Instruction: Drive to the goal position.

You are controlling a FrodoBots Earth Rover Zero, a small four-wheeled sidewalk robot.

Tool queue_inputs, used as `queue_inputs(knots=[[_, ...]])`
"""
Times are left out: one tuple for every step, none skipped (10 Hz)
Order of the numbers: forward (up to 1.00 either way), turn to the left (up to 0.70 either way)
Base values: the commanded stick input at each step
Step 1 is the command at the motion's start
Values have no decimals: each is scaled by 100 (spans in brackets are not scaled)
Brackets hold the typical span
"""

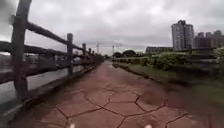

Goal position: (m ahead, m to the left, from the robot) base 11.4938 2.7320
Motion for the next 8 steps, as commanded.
queue_inputs(knots=[[85, 1], [85, 1], [85, 0], [85, -13], [85, -29], [85, -22], [85, -10], [85, -4]])
